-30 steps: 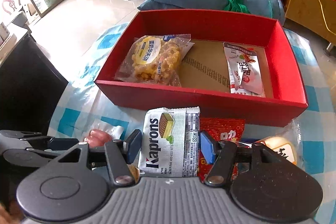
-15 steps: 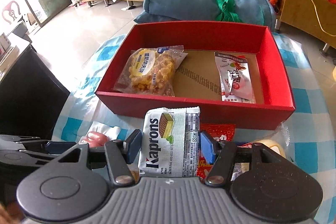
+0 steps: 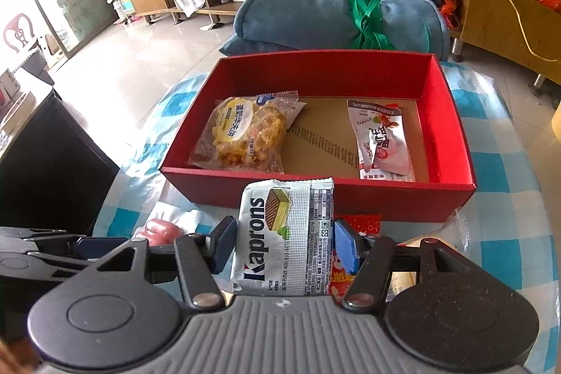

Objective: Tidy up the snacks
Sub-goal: 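Lift and carry the sausage pack and Kaprons bar over the red box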

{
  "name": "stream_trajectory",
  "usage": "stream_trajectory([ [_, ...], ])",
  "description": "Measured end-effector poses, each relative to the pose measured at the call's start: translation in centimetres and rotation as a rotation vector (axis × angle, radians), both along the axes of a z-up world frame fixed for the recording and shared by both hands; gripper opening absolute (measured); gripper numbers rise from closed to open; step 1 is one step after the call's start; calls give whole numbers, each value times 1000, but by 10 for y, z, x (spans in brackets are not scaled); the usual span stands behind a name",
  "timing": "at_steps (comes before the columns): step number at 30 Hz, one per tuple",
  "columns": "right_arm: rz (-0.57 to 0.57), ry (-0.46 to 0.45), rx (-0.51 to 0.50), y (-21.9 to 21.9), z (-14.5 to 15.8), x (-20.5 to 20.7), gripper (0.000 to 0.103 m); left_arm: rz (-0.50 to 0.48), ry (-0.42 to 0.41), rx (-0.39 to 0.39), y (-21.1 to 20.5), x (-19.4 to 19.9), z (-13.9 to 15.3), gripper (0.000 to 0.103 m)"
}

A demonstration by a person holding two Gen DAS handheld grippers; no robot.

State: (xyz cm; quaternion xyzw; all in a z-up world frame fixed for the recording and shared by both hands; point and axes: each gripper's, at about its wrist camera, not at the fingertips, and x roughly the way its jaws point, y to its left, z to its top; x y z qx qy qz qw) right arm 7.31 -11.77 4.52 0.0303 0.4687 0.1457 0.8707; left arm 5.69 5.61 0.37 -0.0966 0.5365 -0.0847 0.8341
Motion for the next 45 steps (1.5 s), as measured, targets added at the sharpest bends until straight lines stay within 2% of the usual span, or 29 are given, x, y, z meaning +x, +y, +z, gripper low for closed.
stream_trajectory([
  [19, -62, -55, 53, -24, 21, 5, 54, -9, -83, -14, -12, 16, 26, 74],
  [45, -167, -125, 102, -57, 50, 41, 54, -33, -182, 19, -37, 71, 49, 74],
])
